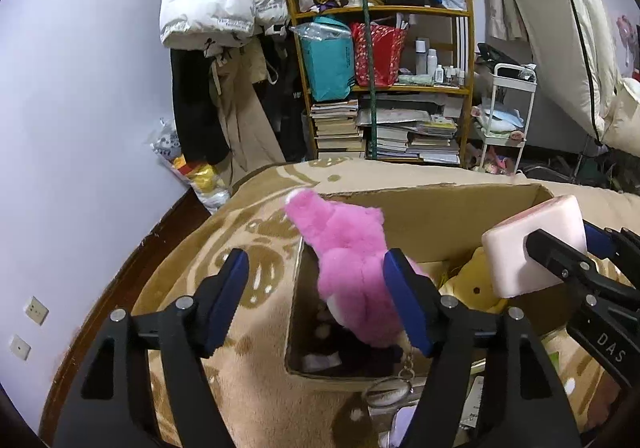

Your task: Organize soft objects

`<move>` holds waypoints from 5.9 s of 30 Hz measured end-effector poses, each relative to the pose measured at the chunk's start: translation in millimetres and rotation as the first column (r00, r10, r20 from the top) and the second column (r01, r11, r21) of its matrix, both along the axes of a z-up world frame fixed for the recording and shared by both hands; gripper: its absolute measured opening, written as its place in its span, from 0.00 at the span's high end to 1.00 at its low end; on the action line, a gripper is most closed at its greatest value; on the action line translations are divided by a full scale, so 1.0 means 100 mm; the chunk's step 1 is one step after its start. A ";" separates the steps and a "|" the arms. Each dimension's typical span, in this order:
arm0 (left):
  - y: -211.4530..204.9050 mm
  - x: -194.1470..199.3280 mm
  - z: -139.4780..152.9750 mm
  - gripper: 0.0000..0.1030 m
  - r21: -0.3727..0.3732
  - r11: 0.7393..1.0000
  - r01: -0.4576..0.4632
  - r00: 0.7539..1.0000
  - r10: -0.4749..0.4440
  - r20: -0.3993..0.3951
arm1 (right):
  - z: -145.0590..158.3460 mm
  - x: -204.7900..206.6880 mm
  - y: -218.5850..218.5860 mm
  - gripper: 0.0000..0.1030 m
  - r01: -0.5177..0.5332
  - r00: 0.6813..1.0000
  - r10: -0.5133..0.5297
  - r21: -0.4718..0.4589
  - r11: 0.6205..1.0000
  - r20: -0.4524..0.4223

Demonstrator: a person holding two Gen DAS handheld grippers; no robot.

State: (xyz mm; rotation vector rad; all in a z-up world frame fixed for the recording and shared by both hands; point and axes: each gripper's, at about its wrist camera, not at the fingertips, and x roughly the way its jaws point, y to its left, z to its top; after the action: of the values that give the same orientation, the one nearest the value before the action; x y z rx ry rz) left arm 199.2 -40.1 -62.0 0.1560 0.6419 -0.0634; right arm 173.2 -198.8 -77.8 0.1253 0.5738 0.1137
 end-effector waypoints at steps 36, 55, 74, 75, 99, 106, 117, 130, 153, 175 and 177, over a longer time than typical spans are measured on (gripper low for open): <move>0.31 -1.02 0.37 0.04 -0.008 1.000 -0.005 0.999 0.004 -0.032 | 0.71 -1.06 0.06 0.00 -0.012 0.993 0.014 -0.017 1.000 0.116; 0.29 -1.47 0.28 0.04 0.007 0.999 0.034 0.997 -0.033 -0.071 | 0.72 -1.50 0.02 0.00 0.041 0.999 -0.040 -0.027 0.999 0.031; 0.22 -1.25 -0.08 0.04 -0.004 0.997 0.072 0.970 -0.071 -0.232 | 0.36 -1.31 0.03 0.00 0.028 0.993 -0.027 0.006 1.000 -0.115; 0.22 -1.24 -0.10 0.04 -0.005 0.997 0.073 0.968 -0.072 -0.241 | 0.34 -1.29 0.01 0.00 0.029 0.992 -0.027 0.019 0.999 -0.125; -0.05 -0.87 -0.64 0.04 -0.026 0.989 0.147 0.884 -0.144 -0.445 | -0.36 -0.80 0.01 0.08 0.038 0.935 0.004 0.112 0.993 -0.355; -0.14 -0.82 -0.75 0.04 -0.013 0.985 0.174 0.869 -0.159 -0.468 | -0.57 -0.72 0.00 0.08 0.052 0.913 0.006 0.129 0.990 -0.409; -0.12 -0.78 -0.87 0.04 -0.031 0.985 0.172 0.843 -0.164 -0.513 | -0.69 -0.65 -0.04 0.08 0.069 0.897 -0.006 0.128 0.989 -0.442; -0.22 -0.80 -1.01 0.04 -0.025 0.977 0.213 0.809 -0.190 -0.555 | -0.84 -0.62 -0.03 0.08 0.067 0.862 0.013 0.140 0.988 -0.506; -0.52 -0.94 -1.17 0.16 0.009 0.961 0.277 0.771 -0.216 -0.599 | -1.05 -0.61 0.08 0.16 0.067 0.809 0.032 0.147 0.987 -0.587; -0.28 -0.81 -1.24 0.55 0.024 0.972 0.233 0.779 -0.172 -0.603 | -1.06 -0.63 0.35 0.69 -0.055 0.806 0.160 0.196 0.979 -0.570; -0.28 -0.80 -1.24 0.55 0.019 0.973 0.228 0.778 -0.171 -0.604 | -1.07 -0.64 0.41 0.69 -0.072 0.806 0.160 0.173 0.982 -0.570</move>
State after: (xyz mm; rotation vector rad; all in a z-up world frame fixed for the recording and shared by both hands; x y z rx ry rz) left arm 118.9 -67.6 -185.8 0.2995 1.2695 -0.3004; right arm 109.3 -158.3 -184.3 0.2711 1.1956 0.2413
